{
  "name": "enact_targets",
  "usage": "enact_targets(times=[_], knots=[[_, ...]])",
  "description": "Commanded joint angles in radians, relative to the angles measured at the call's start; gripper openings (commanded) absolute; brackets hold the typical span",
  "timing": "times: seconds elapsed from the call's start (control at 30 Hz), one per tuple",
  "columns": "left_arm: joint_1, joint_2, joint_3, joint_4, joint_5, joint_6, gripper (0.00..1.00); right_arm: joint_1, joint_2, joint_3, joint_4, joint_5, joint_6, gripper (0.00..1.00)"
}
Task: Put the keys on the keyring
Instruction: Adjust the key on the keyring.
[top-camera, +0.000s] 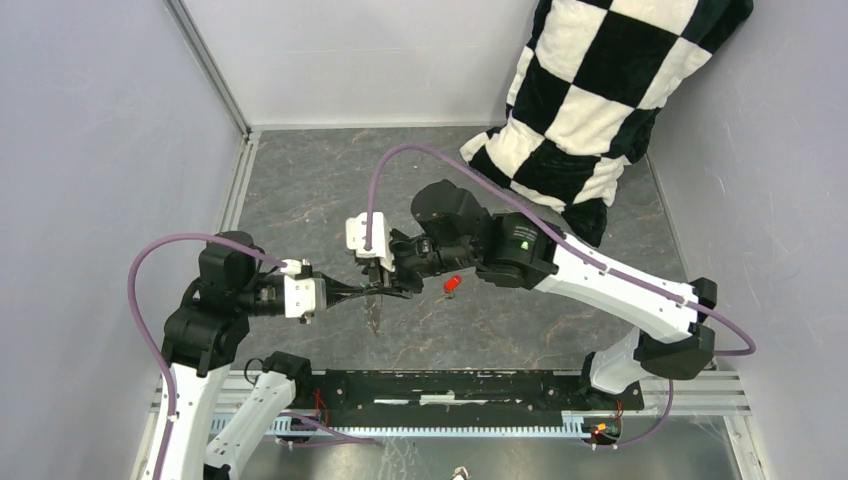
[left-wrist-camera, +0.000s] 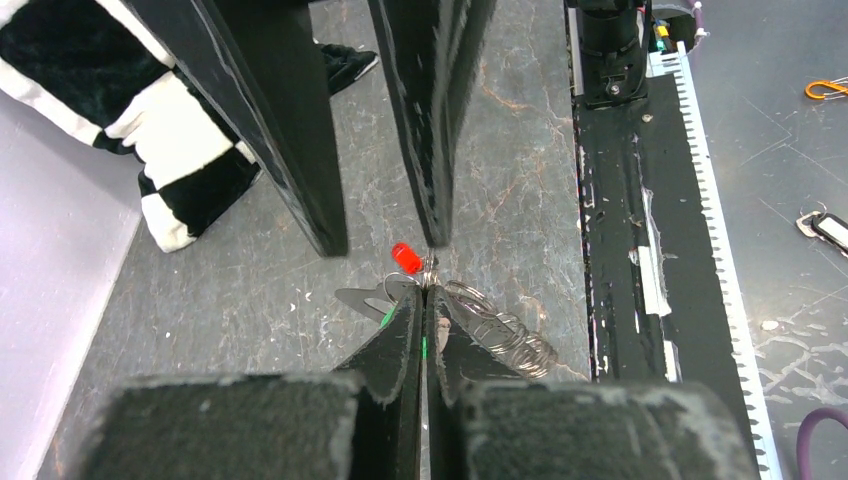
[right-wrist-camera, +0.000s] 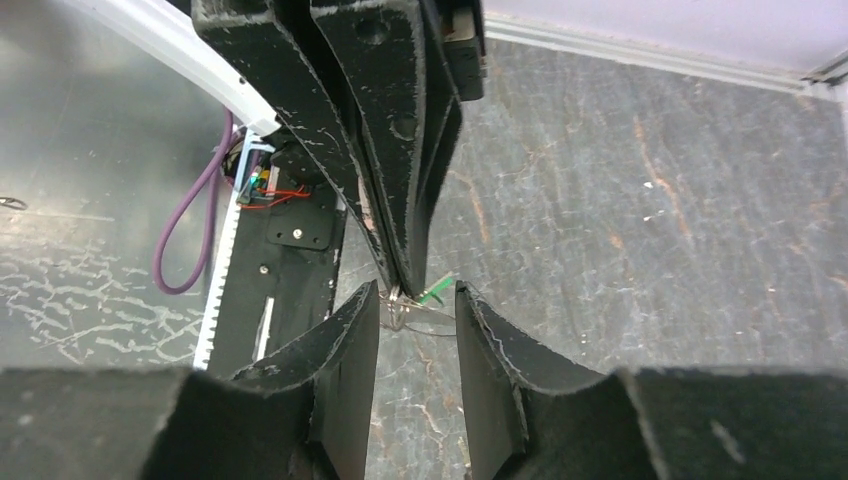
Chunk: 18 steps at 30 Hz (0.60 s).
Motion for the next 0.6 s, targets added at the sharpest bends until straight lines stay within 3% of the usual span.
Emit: enact_targets(times=[0.0, 0.17, 0.57], knots=[[0.0, 0.013, 0.018, 0.013, -0.006, 0.026, 0.02, 0.013, 0.041, 0.05, -0.027, -0.039, 0.001, 0.39], [0.0, 0.011, 0.016, 0.014, -0.011, 0.025, 0.02, 0.014, 0.066, 0.073, -0.04, -0.032, 0.001, 0.33], [0.001, -0.002, 0.008, 0.015, -0.014, 0.029, 0.02, 0.015, 0.05, 0.053, -0.025, -0.017, -0.006, 0.01]])
